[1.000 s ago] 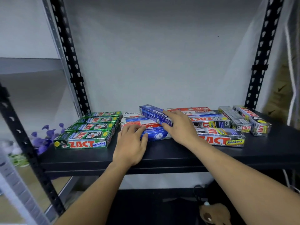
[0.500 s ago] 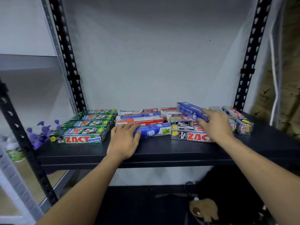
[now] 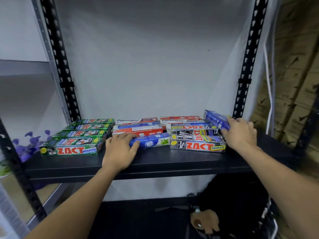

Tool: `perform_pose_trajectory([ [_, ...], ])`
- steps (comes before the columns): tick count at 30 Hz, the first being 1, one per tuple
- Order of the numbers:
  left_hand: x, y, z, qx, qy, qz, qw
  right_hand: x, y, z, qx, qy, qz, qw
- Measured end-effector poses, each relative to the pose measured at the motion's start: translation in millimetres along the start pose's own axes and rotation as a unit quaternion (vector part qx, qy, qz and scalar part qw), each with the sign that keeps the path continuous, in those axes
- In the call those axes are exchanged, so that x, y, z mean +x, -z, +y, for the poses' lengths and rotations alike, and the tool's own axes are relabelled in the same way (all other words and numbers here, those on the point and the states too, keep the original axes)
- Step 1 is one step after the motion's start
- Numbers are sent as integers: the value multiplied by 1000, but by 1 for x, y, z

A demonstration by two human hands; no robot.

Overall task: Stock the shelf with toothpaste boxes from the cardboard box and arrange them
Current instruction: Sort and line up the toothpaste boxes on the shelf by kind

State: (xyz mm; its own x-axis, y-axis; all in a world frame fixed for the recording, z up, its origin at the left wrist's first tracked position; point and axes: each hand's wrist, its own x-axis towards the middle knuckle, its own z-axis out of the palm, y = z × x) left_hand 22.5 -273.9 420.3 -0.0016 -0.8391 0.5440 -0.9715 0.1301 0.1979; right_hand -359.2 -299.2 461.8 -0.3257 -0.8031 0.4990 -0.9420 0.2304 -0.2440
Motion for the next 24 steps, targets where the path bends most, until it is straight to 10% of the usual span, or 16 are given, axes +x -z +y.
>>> perform_pose_trajectory([
  [8, 0, 4, 2, -22, 13, -31, 999, -57, -8, -42, 63, 293, -61, 952],
  [24, -17, 12, 20, -125, 23, -55, 990, -53, -11, -12, 53, 185, -17, 981],
])
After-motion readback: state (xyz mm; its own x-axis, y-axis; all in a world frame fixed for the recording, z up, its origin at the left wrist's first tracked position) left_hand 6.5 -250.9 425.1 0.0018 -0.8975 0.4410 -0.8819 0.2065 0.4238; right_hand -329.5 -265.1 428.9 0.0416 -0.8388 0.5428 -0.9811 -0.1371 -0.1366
